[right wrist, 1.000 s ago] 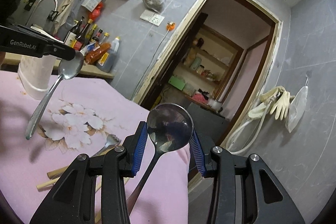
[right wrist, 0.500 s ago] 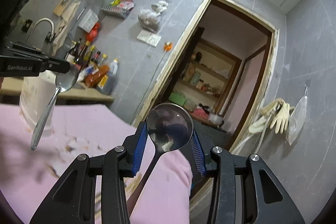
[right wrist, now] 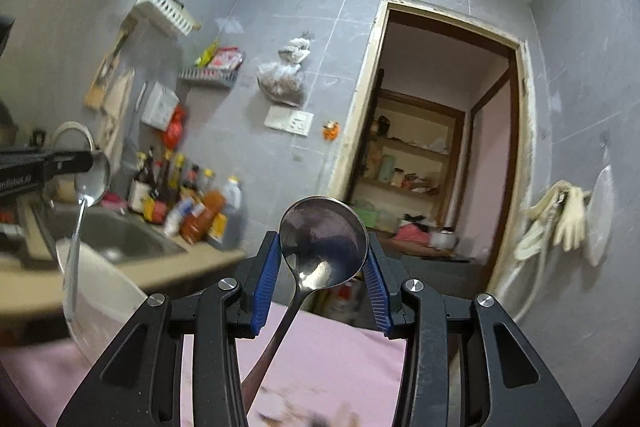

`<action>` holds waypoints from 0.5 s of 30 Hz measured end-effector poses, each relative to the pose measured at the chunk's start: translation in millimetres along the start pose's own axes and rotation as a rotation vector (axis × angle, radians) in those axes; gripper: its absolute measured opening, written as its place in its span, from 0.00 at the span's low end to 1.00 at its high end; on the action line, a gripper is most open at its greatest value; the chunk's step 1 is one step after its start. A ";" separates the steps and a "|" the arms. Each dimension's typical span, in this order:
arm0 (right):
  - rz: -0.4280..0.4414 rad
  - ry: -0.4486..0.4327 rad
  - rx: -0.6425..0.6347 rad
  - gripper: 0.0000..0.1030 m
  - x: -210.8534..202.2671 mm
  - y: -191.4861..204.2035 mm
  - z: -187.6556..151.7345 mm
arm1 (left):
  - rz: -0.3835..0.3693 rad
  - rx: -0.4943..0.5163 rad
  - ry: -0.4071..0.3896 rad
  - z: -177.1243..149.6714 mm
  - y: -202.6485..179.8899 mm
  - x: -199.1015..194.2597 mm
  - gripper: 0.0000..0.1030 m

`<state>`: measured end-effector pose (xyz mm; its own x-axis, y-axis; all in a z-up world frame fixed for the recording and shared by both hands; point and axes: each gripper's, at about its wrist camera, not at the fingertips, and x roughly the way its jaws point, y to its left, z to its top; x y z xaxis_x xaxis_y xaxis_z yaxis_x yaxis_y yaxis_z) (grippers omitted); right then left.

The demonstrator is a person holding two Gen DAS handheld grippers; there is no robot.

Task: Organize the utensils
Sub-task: 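Lift the spoon with the right gripper and carry it to the white holder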

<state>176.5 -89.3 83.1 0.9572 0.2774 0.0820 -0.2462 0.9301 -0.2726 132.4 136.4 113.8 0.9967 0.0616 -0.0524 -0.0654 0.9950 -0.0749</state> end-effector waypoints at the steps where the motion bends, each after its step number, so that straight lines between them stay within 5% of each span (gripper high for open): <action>1: 0.010 -0.006 0.014 0.37 2.9 4.6 3.4 | 0.021 -0.003 -0.007 2.9 7.5 -0.9 0.00; 8: 0.079 -0.060 0.105 0.37 27.6 42.5 34.6 | 0.193 0.008 -0.046 8.9 47.2 3.0 0.00; 15: 0.061 -0.069 0.109 0.37 44.7 81.2 32.3 | 0.313 0.025 -0.034 -14.1 61.7 30.7 0.00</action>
<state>194.4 6.5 95.7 0.9282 0.3464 0.1357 -0.3219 0.9307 -0.1739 158.3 198.5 93.6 0.9294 0.3674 -0.0357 -0.3686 0.9289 -0.0354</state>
